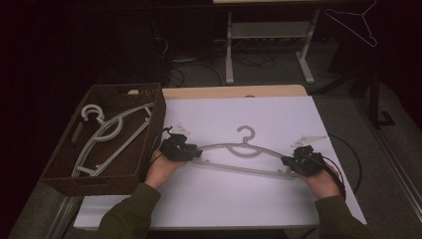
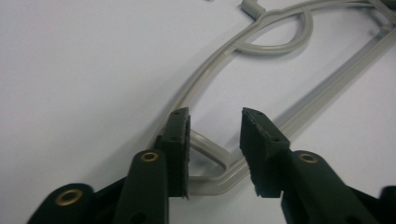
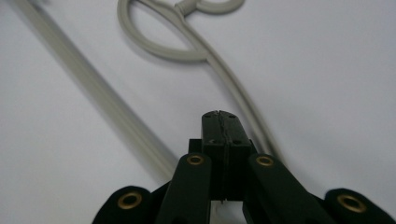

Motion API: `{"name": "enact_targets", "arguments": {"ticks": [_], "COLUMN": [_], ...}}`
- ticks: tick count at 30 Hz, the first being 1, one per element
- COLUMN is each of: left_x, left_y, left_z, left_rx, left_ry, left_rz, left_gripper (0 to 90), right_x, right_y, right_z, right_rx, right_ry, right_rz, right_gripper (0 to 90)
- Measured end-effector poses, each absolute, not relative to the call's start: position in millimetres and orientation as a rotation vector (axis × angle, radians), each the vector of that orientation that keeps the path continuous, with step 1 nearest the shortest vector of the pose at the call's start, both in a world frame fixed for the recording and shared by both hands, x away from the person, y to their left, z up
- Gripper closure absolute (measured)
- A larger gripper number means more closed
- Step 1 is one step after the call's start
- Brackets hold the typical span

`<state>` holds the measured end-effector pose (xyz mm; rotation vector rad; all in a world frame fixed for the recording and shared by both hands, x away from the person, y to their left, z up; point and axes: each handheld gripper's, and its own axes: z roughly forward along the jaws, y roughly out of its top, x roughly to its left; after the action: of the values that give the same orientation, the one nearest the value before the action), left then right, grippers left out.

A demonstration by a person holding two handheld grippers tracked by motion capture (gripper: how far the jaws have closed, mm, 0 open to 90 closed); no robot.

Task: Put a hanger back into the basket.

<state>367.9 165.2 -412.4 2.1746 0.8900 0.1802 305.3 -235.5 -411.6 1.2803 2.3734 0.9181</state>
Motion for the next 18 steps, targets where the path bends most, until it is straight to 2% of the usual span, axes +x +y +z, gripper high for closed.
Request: {"name": "enact_targets", "arguments": {"ticks": [8,18], "left_x": [368.5,372.7], "left_y": [165.9,160.5], "left_z": [-411.9,-409.2], "left_rx": [2.159,2.160], "left_ry": [0.886,0.862], "left_rz": [0.178,0.192], "left_gripper": [55.7,49.3], "right_x": [281.5,281.1], "right_y": [-248.3,-252.9], "right_z": [-421.4,-429.8], "right_rx": [1.336,1.395], "right_ry": [2.390,2.404], "right_rz": [0.885,0.856], "right_gripper": [89.7,89.8]}}
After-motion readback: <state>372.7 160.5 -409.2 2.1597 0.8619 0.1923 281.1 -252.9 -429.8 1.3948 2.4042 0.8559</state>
